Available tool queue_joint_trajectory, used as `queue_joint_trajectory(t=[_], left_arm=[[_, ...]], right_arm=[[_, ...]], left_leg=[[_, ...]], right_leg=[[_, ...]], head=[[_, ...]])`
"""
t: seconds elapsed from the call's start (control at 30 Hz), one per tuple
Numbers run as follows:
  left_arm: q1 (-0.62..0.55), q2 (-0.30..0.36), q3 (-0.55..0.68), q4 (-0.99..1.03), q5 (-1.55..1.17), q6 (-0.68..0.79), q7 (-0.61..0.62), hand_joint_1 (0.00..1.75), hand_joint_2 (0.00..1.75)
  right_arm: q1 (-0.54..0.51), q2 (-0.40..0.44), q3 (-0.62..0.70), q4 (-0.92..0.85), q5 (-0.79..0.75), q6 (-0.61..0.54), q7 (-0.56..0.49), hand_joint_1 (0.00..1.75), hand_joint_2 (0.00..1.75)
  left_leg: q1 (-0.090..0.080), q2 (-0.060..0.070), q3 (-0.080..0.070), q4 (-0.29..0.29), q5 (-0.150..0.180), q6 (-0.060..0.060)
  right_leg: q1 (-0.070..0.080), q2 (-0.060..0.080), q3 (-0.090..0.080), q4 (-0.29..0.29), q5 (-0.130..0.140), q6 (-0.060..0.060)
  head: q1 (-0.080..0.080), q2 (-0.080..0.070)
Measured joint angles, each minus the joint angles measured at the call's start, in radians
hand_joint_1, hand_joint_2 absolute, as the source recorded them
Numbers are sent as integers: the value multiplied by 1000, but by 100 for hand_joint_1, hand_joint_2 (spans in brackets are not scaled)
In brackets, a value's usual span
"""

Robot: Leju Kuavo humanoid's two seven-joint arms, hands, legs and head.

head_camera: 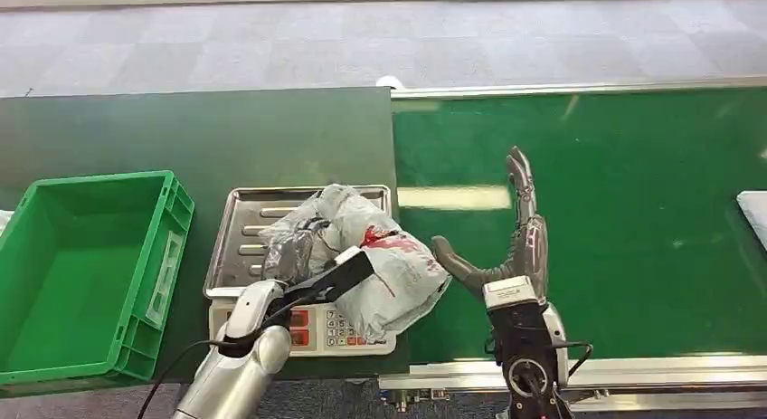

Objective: Moved the parcel from conveyor to table for the left to box.

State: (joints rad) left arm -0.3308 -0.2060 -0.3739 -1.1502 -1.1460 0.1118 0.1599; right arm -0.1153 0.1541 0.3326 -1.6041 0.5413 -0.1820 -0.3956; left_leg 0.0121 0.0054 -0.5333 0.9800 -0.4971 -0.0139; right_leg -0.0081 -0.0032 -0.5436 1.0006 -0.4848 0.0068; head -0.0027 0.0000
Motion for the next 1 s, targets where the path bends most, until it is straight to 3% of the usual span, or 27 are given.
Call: queue_joint_trajectory(t=[0.07, 0.27, 0.4, 0.73, 0.8, 1.0], left_arm=[[-1, 0, 3, 3, 0, -11, -8, 155, 175], [-15, 0, 3, 13, -8, -30, -21, 166, 175], [-17, -4, 1, 17, 5, -9, -49, 164, 175], [55, -4, 8, -124, 405, 56, -365, 169, 175], [69, 0, 8, -179, 451, 93, -398, 175, 175], [108, 21, 21, -333, 540, 228, -470, 169, 175]], right_arm=[[3, 0, 0, -2, 4, 0, 1, 0, 175], [5, 0, 0, -3, 9, 0, 1, 0, 175], [5, 0, 0, -3, 10, 0, 6, 0, 175], [17, -3, 0, -3, 9, -2, 8, 0, 175], [20, -6, -1, -3, 9, -5, 8, 0, 175], [30, -13, -2, -3, 8, -13, 7, 0, 175]], left_leg=[[0, 0, 0, 0, 0, 0], [0, 0, 0, 0, 0, 0], [0, 0, 0, 0, 0, 0], [0, 0, -2, 0, 0, 0], [0, 0, -2, 0, 0, 0], [0, 0, -2, 0, 0, 0]], right_leg=[[0, 0, 0, 0, 0, 0], [0, 0, 1, 0, 0, 0], [0, 0, 0, 0, 0, 0], [0, 0, -2, 0, 0, 0], [0, 0, -2, 0, 0, 0], [0, 0, -2, 0, 0, 0]], head=[[0, 0], [0, 0], [0, 0], [-1, 0], [0, 0], [0, 0]])
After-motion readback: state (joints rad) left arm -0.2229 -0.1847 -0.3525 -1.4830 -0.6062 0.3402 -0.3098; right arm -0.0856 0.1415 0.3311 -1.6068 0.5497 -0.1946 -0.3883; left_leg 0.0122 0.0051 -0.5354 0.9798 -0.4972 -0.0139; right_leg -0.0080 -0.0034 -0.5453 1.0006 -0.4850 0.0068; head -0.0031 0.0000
